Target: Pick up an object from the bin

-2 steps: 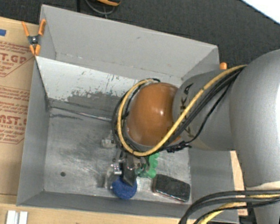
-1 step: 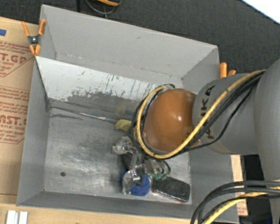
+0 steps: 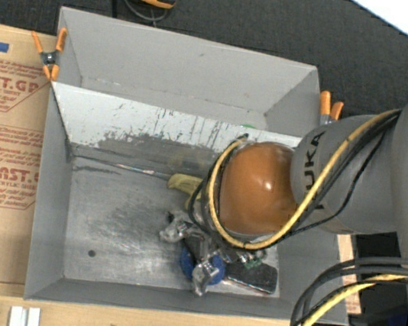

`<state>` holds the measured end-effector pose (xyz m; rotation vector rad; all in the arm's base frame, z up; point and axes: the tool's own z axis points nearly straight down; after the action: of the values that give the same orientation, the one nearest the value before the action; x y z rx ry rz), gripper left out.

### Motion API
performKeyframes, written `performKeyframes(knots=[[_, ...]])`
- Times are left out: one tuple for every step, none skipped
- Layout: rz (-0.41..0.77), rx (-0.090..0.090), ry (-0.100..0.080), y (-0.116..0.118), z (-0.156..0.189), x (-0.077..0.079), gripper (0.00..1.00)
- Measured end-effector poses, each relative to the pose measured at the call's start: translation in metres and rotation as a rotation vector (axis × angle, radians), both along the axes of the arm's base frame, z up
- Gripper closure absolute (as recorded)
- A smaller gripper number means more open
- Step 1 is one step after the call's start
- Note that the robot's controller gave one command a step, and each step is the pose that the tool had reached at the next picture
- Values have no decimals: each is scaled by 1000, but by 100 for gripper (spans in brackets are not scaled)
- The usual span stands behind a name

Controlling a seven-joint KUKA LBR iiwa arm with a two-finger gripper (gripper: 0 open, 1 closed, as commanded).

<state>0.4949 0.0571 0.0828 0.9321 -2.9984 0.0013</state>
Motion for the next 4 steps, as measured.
performKeyframes(knots=[[-134, 4, -1, -72, 19, -15, 100], [-134, 5, -1, -72, 19, -15, 100], [-126, 5, 1, -73, 21, -16, 100], [-78, 2, -6, -71, 39, -8, 100]])
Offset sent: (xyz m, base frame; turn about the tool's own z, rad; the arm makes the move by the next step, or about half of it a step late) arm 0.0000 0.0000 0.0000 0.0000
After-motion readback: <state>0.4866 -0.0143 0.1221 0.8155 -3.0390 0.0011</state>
